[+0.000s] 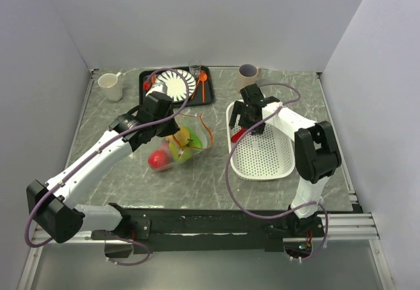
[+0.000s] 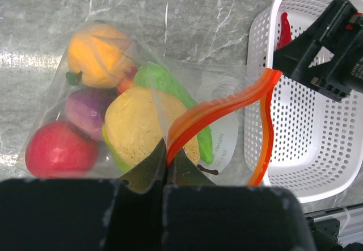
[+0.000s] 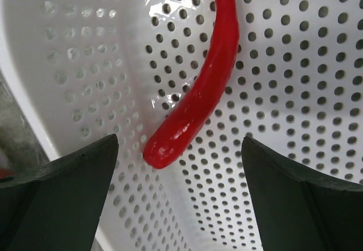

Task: Place the food in the zip-top bag and seal the zipper
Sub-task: Pick up the fake vegetable from the bin.

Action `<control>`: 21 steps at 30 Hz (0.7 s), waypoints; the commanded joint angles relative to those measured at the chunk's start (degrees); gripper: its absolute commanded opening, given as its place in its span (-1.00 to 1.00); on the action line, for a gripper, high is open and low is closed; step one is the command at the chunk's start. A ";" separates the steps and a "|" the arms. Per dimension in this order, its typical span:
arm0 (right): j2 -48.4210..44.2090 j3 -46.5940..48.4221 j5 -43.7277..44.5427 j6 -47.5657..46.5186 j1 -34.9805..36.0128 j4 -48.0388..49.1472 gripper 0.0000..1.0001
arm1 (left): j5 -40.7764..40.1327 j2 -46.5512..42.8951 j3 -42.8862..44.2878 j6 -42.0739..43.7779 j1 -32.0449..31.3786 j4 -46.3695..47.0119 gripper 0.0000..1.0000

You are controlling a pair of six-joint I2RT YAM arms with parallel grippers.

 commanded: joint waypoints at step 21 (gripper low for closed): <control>4.01 -1.63 -0.99 -0.80 -0.95 3.84 0.36 | 2.64 0.26 -0.30 1.39 0.19 2.92 -0.99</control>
